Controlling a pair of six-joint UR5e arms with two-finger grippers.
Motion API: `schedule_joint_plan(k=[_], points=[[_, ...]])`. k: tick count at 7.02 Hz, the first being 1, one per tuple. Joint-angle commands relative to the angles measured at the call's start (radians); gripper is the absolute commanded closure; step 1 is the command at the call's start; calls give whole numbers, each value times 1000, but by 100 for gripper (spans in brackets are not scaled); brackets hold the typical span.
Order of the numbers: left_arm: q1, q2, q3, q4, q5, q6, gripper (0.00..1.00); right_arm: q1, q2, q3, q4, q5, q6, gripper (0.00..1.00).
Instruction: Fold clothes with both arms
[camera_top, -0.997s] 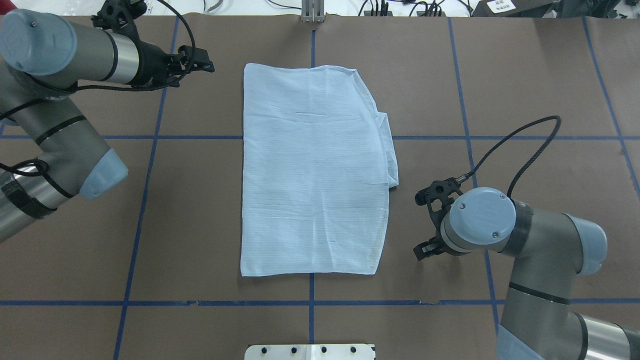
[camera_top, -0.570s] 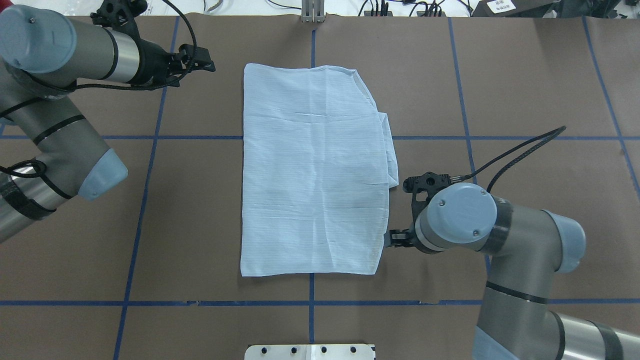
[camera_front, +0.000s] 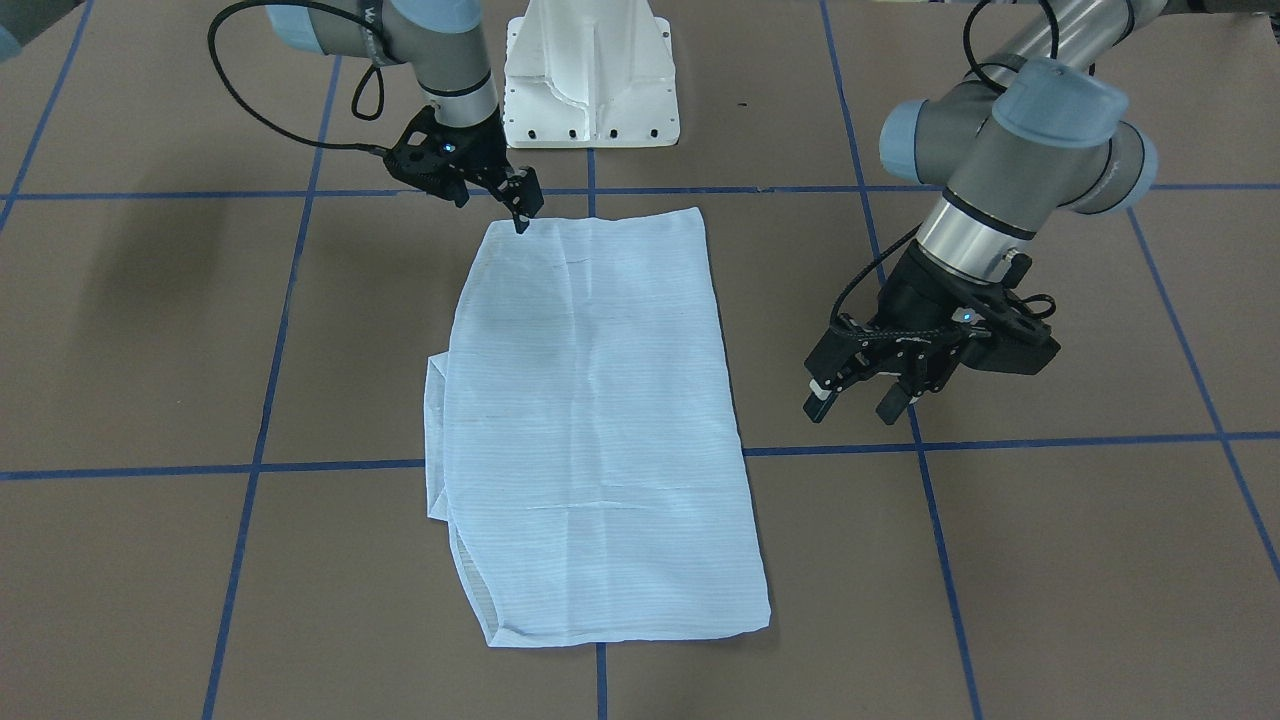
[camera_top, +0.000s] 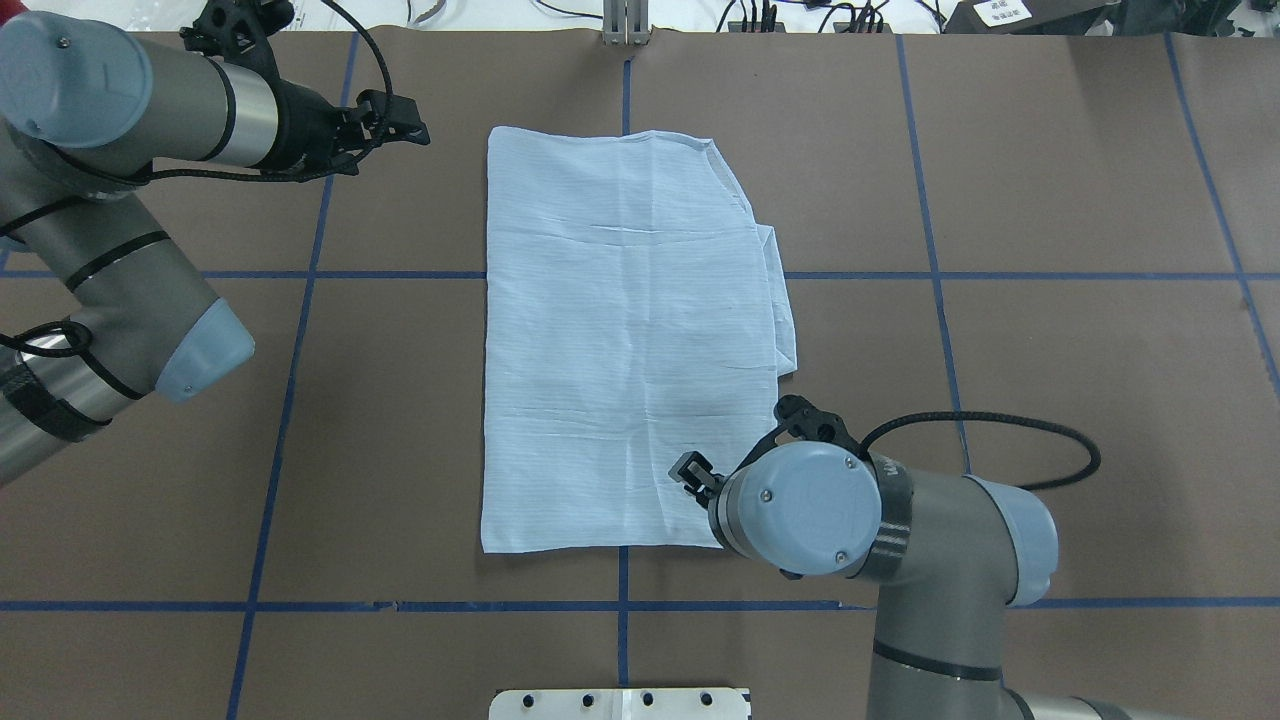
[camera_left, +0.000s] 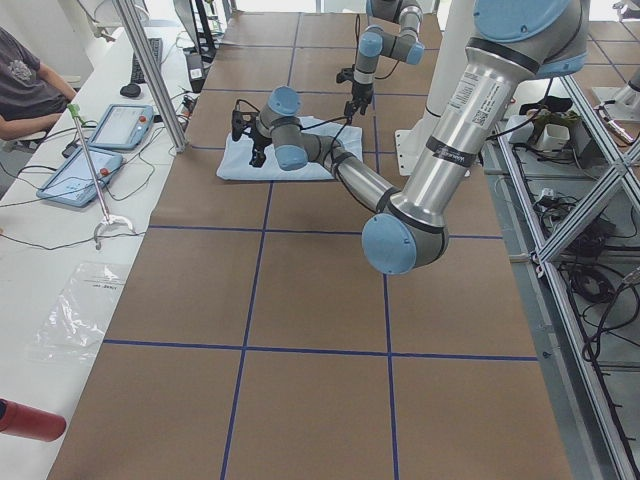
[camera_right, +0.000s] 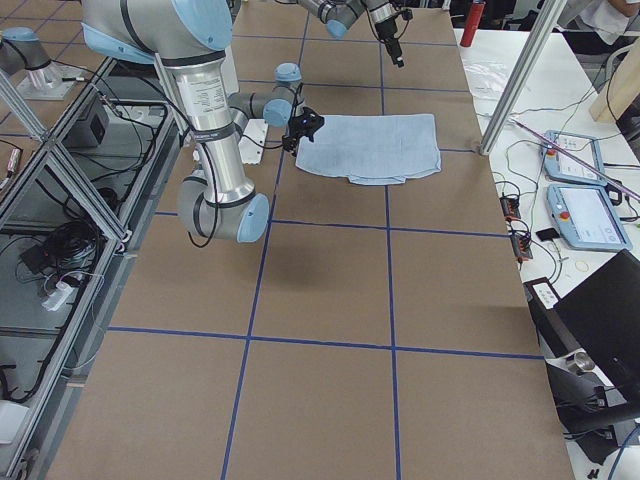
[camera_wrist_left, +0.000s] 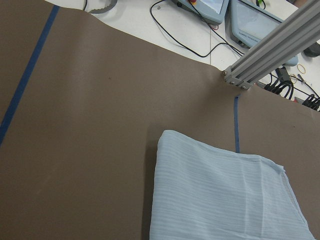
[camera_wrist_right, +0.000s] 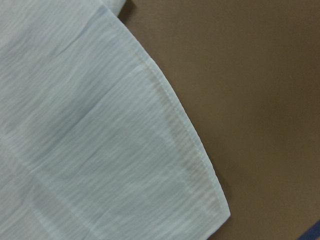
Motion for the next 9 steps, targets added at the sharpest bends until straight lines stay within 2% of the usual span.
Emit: schedule_joint_plan(k=[1, 6, 8, 9], points=[[3, -2, -2, -1, 2, 0, 0, -69, 0, -25, -1, -115, 343, 1], [20, -5, -5, -7, 14, 1, 0, -31, 2, -80, -1, -107, 349, 4], [24, -6, -5, -7, 14, 1, 0, -28, 2, -129, 106, -101, 354, 6], [24, -6, -5, -7, 14, 0, 0, -30, 0, -129, 104, -53, 351, 7]])
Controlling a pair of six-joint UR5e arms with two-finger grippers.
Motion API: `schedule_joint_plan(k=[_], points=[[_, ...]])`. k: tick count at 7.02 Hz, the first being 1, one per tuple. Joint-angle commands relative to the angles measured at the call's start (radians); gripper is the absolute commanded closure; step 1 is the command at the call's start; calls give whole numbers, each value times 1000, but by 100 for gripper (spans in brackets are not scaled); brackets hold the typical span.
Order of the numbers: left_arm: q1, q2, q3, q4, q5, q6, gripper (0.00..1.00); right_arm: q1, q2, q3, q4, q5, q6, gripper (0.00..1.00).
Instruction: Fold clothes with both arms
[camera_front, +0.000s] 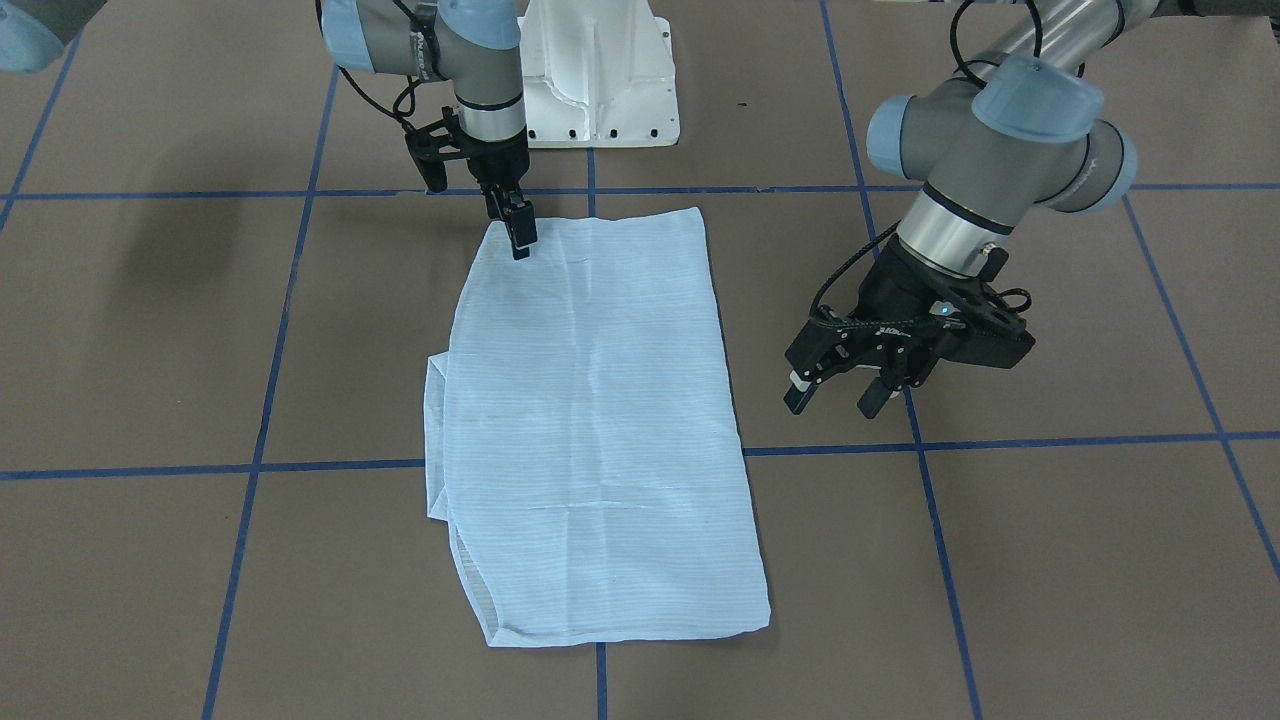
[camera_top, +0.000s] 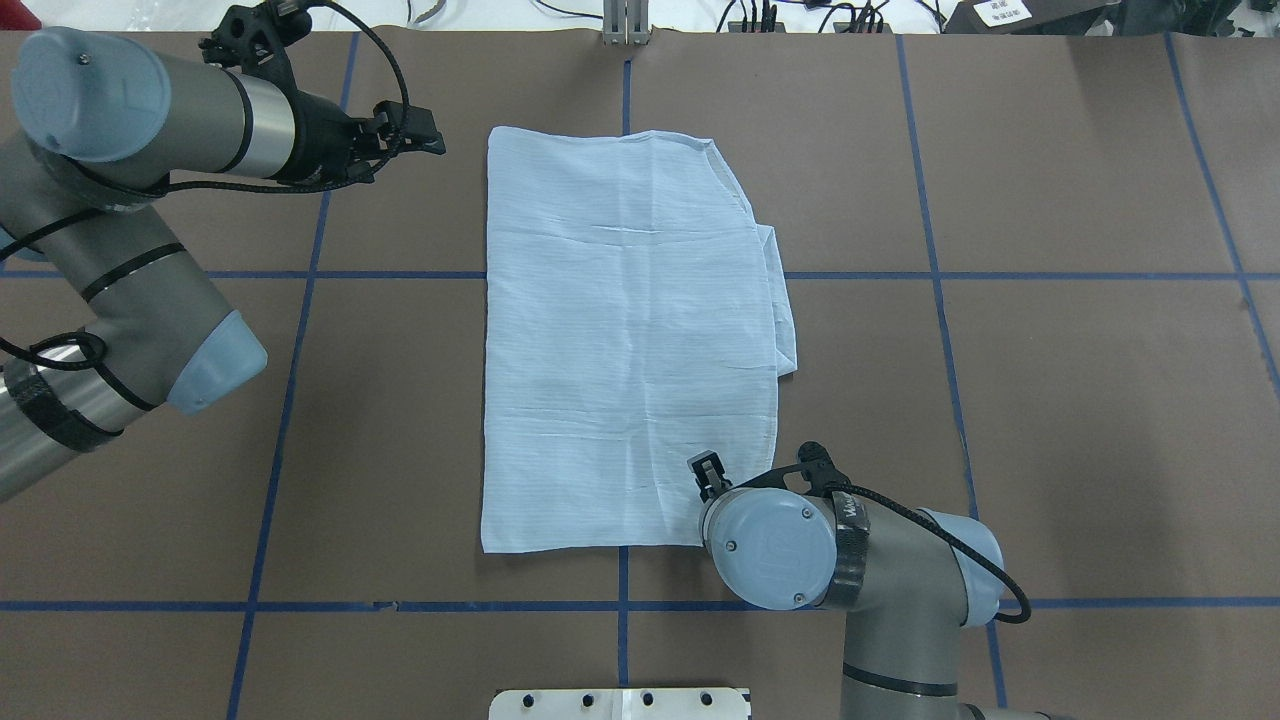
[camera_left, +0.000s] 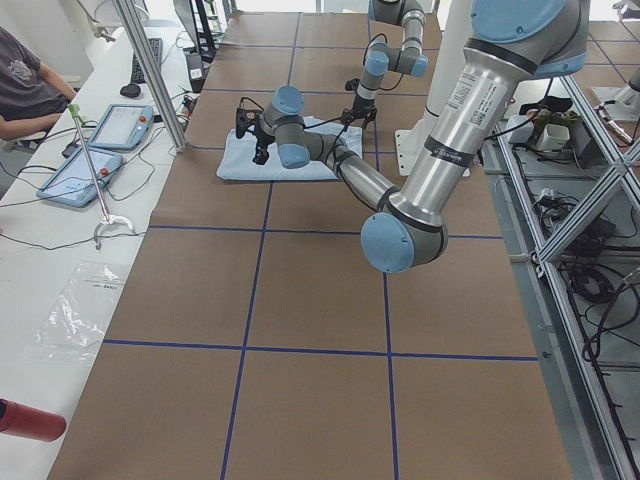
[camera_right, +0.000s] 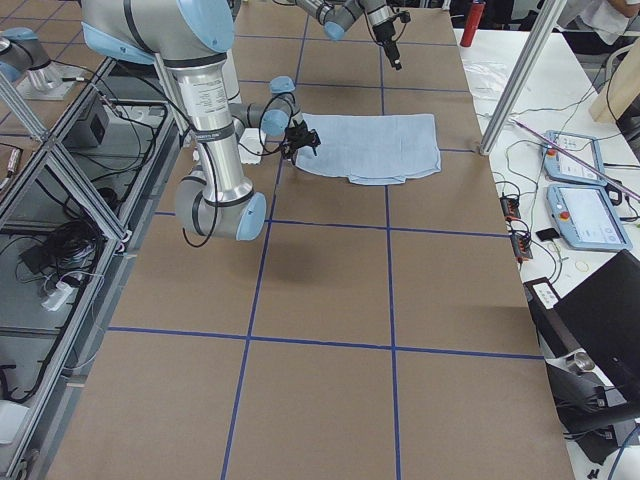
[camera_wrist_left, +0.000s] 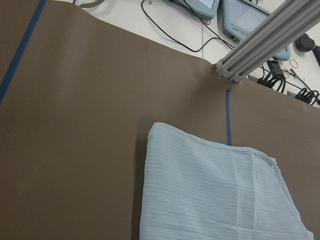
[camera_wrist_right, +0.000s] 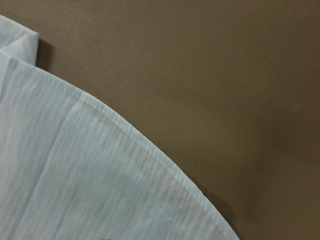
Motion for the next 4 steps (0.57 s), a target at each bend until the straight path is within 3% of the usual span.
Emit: schedule_joint_plan(k=[1, 2, 3, 4], points=[[1, 0, 0, 0, 0, -1, 0, -2, -4, -13, 22, 44, -3, 8], [1, 1, 0, 0, 0, -1, 0, -3, -1, -26, 19, 46, -3, 10], [3, 1, 0, 0, 0, -1, 0, -2, -1, -26, 19, 46, -3, 34], [3, 1, -5, 0, 2, -1, 0, 0, 0, -23, 19, 52, -5, 90]])
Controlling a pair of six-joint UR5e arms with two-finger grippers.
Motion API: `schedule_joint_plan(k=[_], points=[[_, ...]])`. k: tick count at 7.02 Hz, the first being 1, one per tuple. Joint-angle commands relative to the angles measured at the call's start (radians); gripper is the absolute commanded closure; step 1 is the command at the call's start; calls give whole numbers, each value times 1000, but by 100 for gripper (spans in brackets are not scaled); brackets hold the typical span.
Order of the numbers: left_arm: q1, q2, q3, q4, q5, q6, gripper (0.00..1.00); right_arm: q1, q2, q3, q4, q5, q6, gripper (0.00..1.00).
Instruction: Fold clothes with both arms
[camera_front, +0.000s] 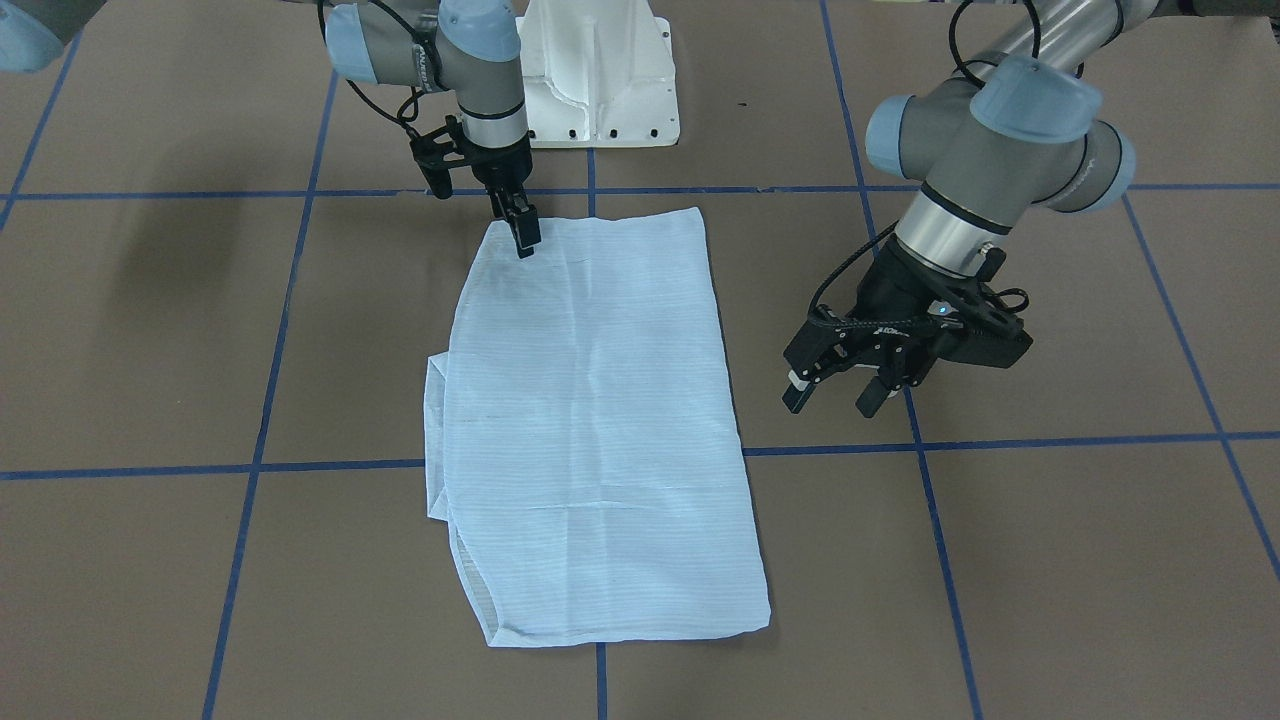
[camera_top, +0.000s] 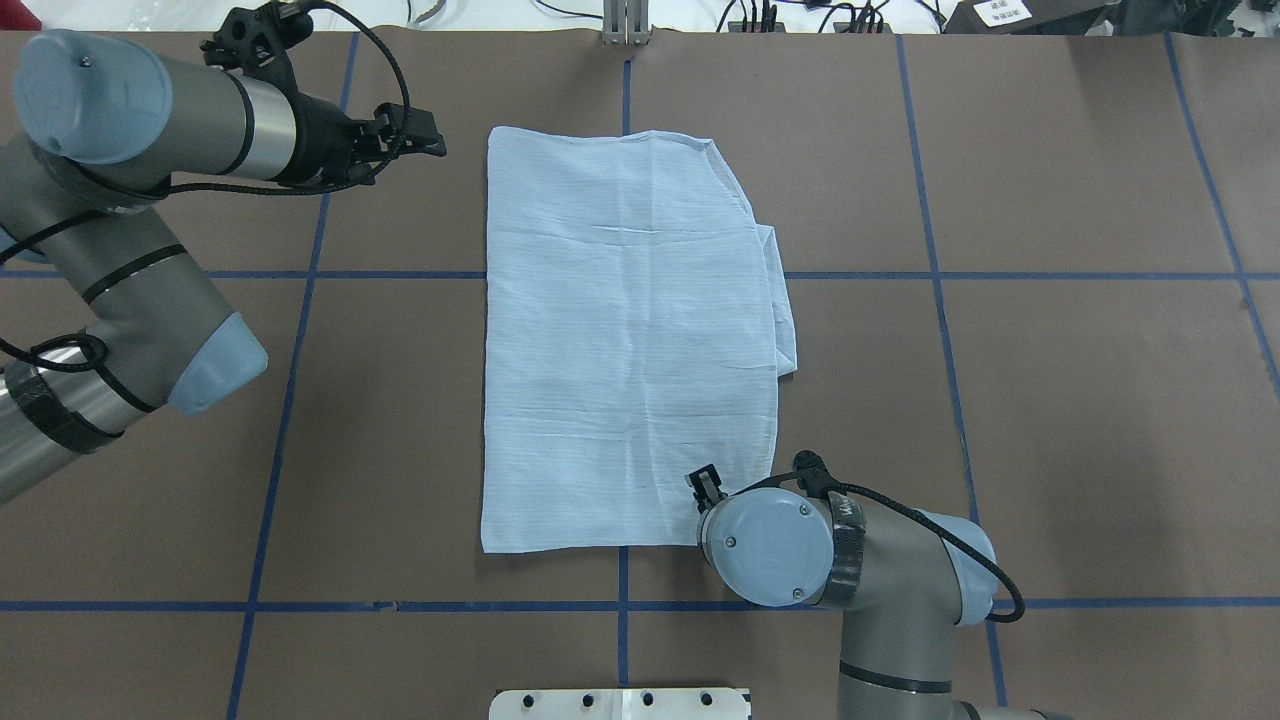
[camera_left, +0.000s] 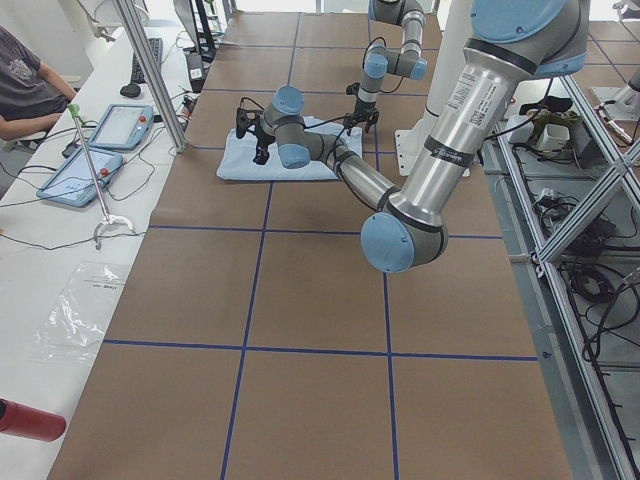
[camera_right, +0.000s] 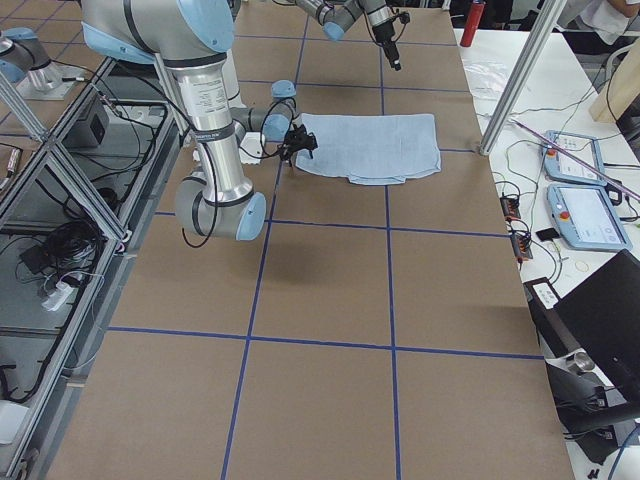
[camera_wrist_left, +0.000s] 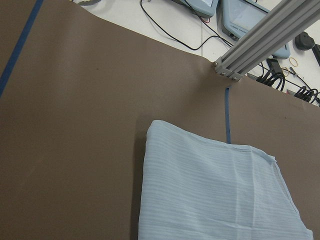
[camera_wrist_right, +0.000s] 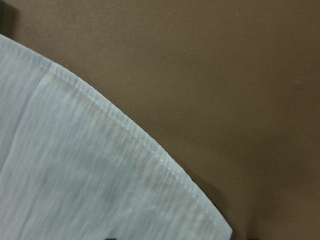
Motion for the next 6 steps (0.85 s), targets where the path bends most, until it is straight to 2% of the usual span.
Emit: schedule_joint_plan(k=[1, 6], points=[[7, 0, -8, 2, 22, 0, 0, 10, -1, 1, 9, 53, -42, 100], [25, 3, -17, 2, 43, -29, 0, 42, 4, 2, 14, 73, -60, 100]])
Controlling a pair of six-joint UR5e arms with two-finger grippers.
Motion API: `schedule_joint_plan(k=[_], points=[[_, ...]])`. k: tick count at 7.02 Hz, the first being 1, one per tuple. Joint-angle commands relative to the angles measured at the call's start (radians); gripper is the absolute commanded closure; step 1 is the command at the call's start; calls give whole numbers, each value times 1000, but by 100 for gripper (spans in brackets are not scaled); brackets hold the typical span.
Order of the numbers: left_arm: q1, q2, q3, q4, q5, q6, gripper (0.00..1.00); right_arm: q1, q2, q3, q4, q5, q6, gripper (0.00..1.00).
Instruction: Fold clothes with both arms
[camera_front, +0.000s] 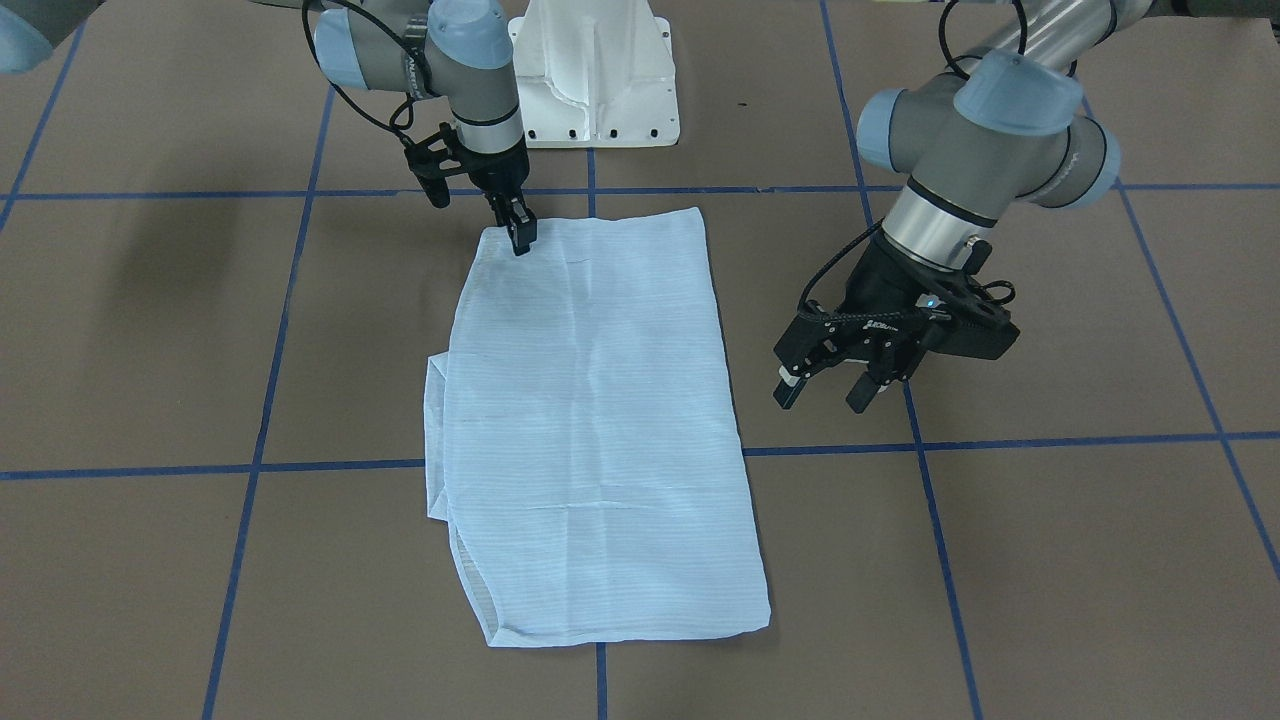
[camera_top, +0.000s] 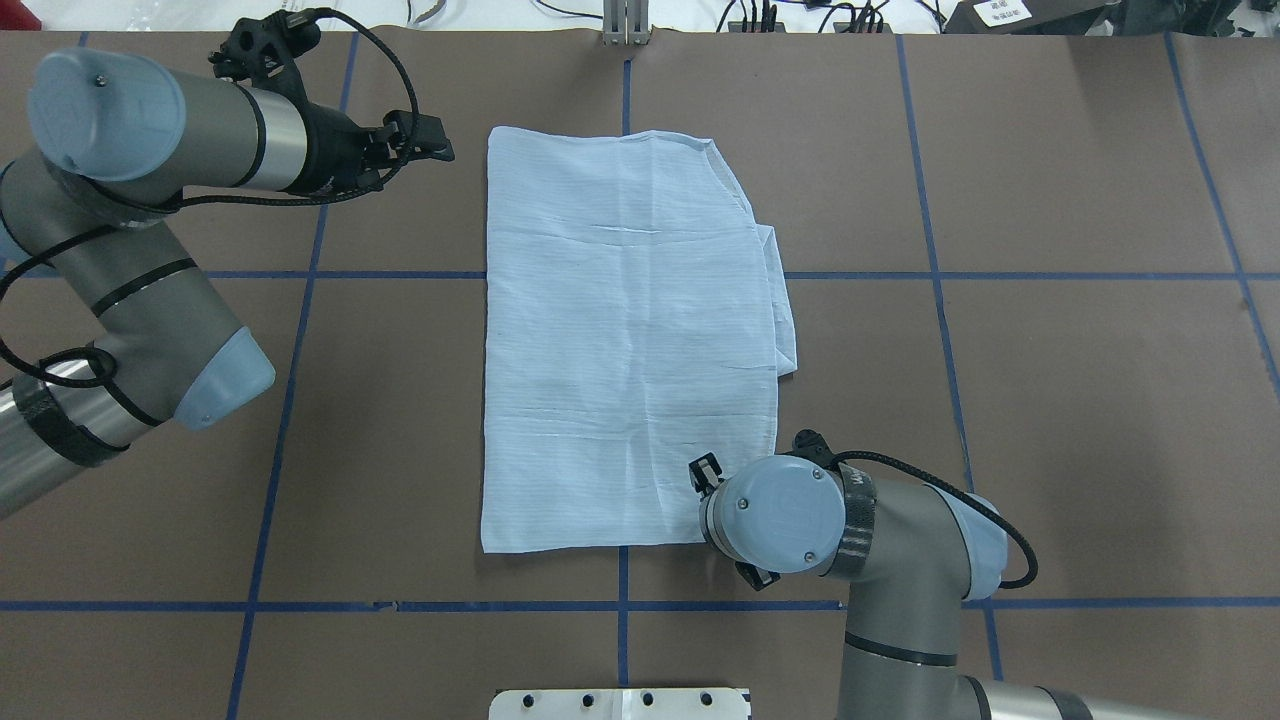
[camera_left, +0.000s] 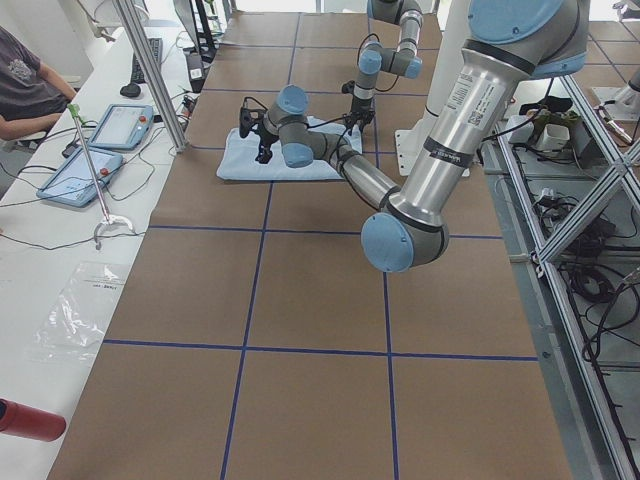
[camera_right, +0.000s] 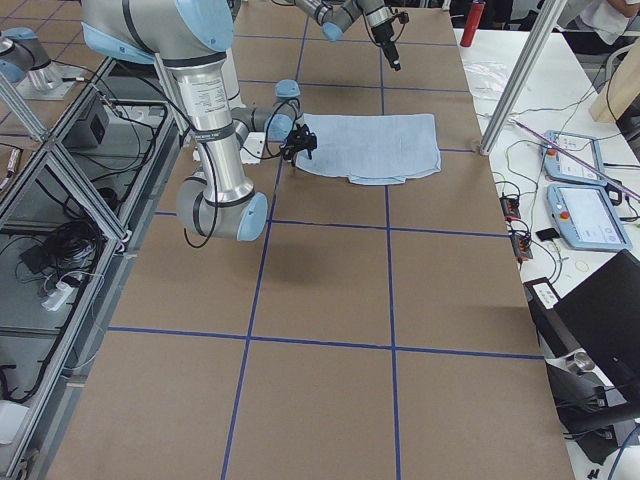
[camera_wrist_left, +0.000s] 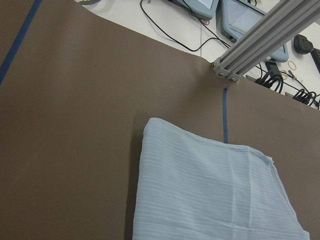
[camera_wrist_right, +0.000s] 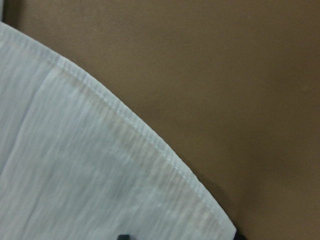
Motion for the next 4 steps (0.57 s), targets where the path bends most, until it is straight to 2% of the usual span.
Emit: schedule_joint_plan(k=[1, 4], points=[[3, 1, -3, 0, 4, -3, 0, 6, 10, -3, 0, 1, 3, 100], [29, 1, -3, 0, 7, -47, 0, 23, 15, 12, -9, 4, 3, 100]])
